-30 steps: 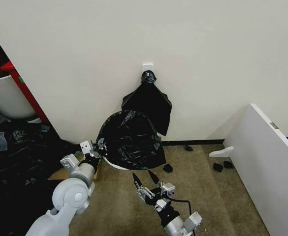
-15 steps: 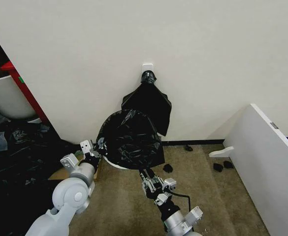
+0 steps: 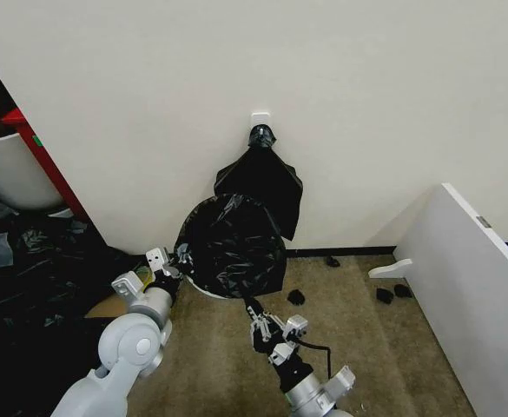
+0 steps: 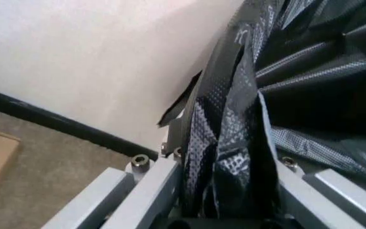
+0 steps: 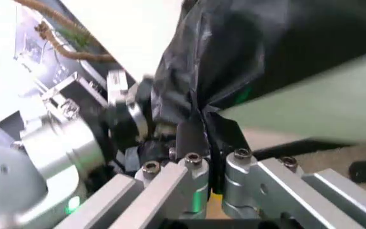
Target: Place the garbage bag over the trash bin.
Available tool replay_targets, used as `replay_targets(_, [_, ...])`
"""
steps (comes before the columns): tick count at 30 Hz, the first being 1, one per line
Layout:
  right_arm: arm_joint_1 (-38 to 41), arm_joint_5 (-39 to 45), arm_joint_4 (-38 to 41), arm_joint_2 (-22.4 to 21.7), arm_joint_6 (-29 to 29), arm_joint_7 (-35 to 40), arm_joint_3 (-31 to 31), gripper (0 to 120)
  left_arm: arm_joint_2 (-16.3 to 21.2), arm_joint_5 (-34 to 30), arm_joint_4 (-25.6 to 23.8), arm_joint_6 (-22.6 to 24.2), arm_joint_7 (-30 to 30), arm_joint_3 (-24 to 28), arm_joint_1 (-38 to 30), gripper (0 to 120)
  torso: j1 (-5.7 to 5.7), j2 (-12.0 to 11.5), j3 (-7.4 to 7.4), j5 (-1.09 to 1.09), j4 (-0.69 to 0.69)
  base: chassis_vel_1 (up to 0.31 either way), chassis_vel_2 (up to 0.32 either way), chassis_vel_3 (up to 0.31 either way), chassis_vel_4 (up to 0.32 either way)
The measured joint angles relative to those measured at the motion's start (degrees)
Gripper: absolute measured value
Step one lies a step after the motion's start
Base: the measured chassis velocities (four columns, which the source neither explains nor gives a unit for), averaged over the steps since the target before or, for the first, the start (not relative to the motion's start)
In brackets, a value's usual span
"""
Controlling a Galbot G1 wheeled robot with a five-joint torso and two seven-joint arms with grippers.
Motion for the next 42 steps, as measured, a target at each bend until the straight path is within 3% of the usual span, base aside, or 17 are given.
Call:
replay_targets(9, [1.86, -5.48, -4.36, -0.74, -1.86, 0.31, -0.68, 0, -1.20, -5.33, -1.02, -3.35, 0.15, -0.51, -0.17, 1, 0.00, 0.00, 0.00, 0.00, 0.00, 0.000, 0.000, 0.000, 0.000])
replay_targets(11, [3.47, -11.27, -8.25, -0.79, -1.45, 0.70, 0.46, 0, -1.21, -6.91, -1.93, -3.46, 0.14, -0.84, 0.02, 1, 0.00, 0.00, 0.00, 0.00, 0.00, 0.000, 0.000, 0.000, 0.000])
replay_targets(13, [3.62, -11.71, -8.60, -0.78, -1.37, 0.72, 0.56, 0, -1.21, -6.93, -2.03, -3.42, 0.13, -0.84, 0.06, 1, 0.00, 0.00, 0.00, 0.00, 0.00, 0.000, 0.000, 0.000, 0.000])
replay_targets(19, [9.67, -22.80, -18.44, -0.25, 3.11, 3.21, 4.72, 0, 0.11, -2.30, -3.73, -2.23, -0.01, -0.90, 0.97, 1, 0.00, 0.00, 0.00, 0.01, 0.01, 0.000, 0.000, 0.000, 0.000])
replay_targets(25, [11.16, -31.10, -21.38, -0.62, 7.28, 7.27, 5.95, 0, 0.94, 0.67, -3.57, -2.99, 0.27, -0.80, 1.36, 1, 0.00, 0.00, 0.00, 0.01, 0.01, 0.000, 0.000, 0.000, 0.000])
replay_targets(26, [10.92, -31.83, -21.32, -0.92, 8.03, 7.64, 6.21, 4, 1.02, 1.56, -3.01, -3.72, 0.57, -0.54, 1.37, 1, 0.00, 0.00, 0.00, 0.01, 0.01, 0.000, 0.000, 0.000, 0.000])
replay_targets(29, [7.89, -27.39, -16.86, -2.53, 6.11, 12.40, 6.75, 19, 1.30, 7.32, -0.29, -7.61, 1.96, 1.60, 1.62, 1, 0.00, 0.00, 0.00, -0.01, -0.01, 0.000, 0.000, 0.000, 0.000])
replay_targets(30, [7.89, -27.39, -16.86, -2.53, 6.11, 12.40, 6.75, 19, 1.30, 7.32, -0.29, -7.61, 1.96, 1.60, 1.62, 1, 0.00, 0.00, 0.00, -0.01, -0.01, 0.000, 0.000, 0.000, 0.000])
replay_targets(33, [5.22, -22.61, -7.56, -2.84, -5.47, 33.82, 6.99, 33, 1.19, 14.01, 2.01, -11.76, 3.65, 4.08, 2.11, 1, 0.00, 0.01, 0.00, -0.02, -0.02, 0.000, 0.000, 0.000, 0.000])
replay_targets(34, [5.22, -22.61, -7.56, -2.84, -5.47, 33.82, 6.99, 33, 1.19, 14.01, 2.01, -11.76, 3.65, 4.08, 2.11, 1, 0.00, 0.01, 0.00, -0.02, -0.02, 0.000, 0.000, 0.000, 0.000])
replay_targets(36, [4.48, -17.56, -2.04, -2.41, -7.58, 42.50, 7.11, 41, 1.09, 17.02, 2.94, -13.32, 4.34, 4.98, 2.34, 1, 0.00, 0.01, 0.00, -0.01, -0.01, 0.000, 0.000, 0.000, 0.000])
replay_targets(38, [3.69, -14.98, 2.47, -2.39, -7.43, 44.14, 7.05, 46, 1.04, 19.18, 3.46, -14.20, 4.76, 5.44, 2.65, 1, 0.00, 0.01, 0.00, -0.01, 0.00, 0.000, 0.000, 0.000, 0.000])
replay_targets(41, [1.89, -13.58, 11.19, -3.63, -6.36, 37.02, 4.70, 63, 0.92, 23.87, 4.87, -16.49, 5.93, 6.15, 3.26, 1, 0.00, 0.01, 0.00, 0.00, 0.01, 0.000, 0.000, 0.000, 0.000])
replay_targets(42, [1.89, -13.58, 11.19, -3.63, -6.36, 37.02, 4.70, 63, 0.92, 23.87, 4.87, -16.49, 5.93, 6.15, 3.26, 1, 0.00, 0.01, 0.00, 0.00, 0.01, 0.000, 0.000, 0.000, 0.000])
